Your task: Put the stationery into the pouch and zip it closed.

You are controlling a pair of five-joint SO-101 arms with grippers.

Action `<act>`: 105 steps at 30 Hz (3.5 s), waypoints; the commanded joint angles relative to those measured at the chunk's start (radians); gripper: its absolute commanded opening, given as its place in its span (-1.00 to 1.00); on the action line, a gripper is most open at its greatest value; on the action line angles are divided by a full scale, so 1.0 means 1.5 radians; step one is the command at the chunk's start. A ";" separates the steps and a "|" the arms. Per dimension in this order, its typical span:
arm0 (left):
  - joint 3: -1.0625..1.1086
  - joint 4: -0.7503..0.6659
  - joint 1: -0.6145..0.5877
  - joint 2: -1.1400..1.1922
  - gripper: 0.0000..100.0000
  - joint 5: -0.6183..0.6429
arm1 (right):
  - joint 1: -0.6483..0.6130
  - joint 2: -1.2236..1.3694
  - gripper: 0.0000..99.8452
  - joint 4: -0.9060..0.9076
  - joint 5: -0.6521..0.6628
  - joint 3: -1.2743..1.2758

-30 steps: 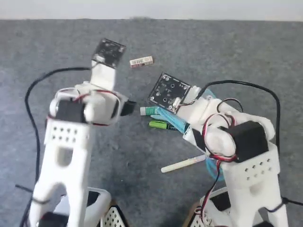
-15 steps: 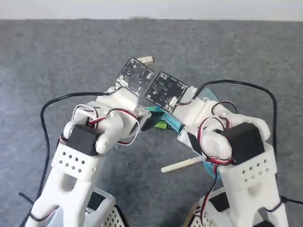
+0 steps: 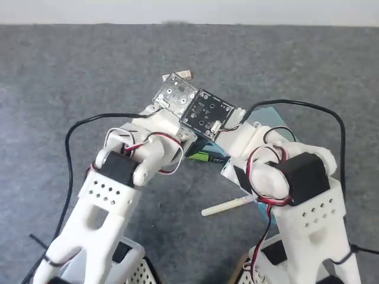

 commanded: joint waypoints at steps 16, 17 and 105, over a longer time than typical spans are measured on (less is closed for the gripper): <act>-0.011 -0.081 -0.002 0.027 -0.26 0.072 | -0.009 -0.026 -0.98 0.027 -0.004 -0.004; -0.010 -0.086 -0.002 0.027 -0.27 0.073 | -0.009 -0.032 -0.98 0.027 -0.004 -0.004; 0.061 -0.049 -0.361 0.020 -0.98 0.180 | 0.068 0.137 -0.35 -0.249 0.486 0.521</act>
